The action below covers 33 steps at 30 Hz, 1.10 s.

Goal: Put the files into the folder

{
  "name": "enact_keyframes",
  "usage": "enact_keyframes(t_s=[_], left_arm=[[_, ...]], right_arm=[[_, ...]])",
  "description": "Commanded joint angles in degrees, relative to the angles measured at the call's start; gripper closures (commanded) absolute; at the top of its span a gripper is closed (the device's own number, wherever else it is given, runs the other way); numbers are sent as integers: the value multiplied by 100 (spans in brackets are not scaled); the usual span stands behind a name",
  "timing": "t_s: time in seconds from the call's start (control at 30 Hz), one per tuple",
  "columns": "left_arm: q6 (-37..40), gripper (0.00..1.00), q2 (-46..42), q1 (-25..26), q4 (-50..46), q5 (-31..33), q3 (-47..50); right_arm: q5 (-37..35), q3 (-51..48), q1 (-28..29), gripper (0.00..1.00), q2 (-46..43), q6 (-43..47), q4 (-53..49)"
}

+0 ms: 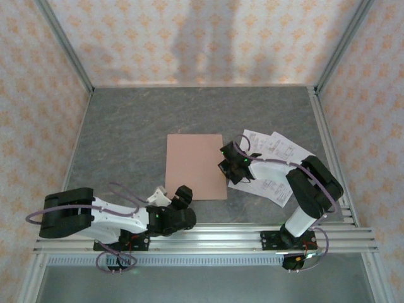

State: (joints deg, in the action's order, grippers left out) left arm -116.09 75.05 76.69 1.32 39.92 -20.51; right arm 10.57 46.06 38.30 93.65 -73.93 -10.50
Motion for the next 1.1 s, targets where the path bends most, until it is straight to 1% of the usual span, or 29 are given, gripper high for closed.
enact_keyframes(t_s=[0.0,0.1,0.27,0.37,0.53,0.63,0.93,1.07], left_arm=[[-3085,25,281,-62,-54,626,207],[-3308,29,427,-66,141,711,222],[-3445,33,720,-66,876,747,294],[-3446,34,757,-66,994,750,227],[-3446,36,726,-66,887,780,136],[-3453,38,832,-73,1077,824,127],[-3455,40,1495,-92,1931,754,15],[-3449,40,1676,-98,2121,737,-90]], right_arm=[[-20,-291,-16,100,266,-103,-575],[-12,-308,-16,100,264,-107,-562],[0,-344,-14,100,270,-121,-539],[-5,-369,-15,100,267,-121,-528],[-2,-391,-16,100,277,-122,-494],[29,-405,-16,100,295,-121,-454],[144,-449,-16,100,303,-153,-326],[143,-475,-24,100,312,-165,-311]])
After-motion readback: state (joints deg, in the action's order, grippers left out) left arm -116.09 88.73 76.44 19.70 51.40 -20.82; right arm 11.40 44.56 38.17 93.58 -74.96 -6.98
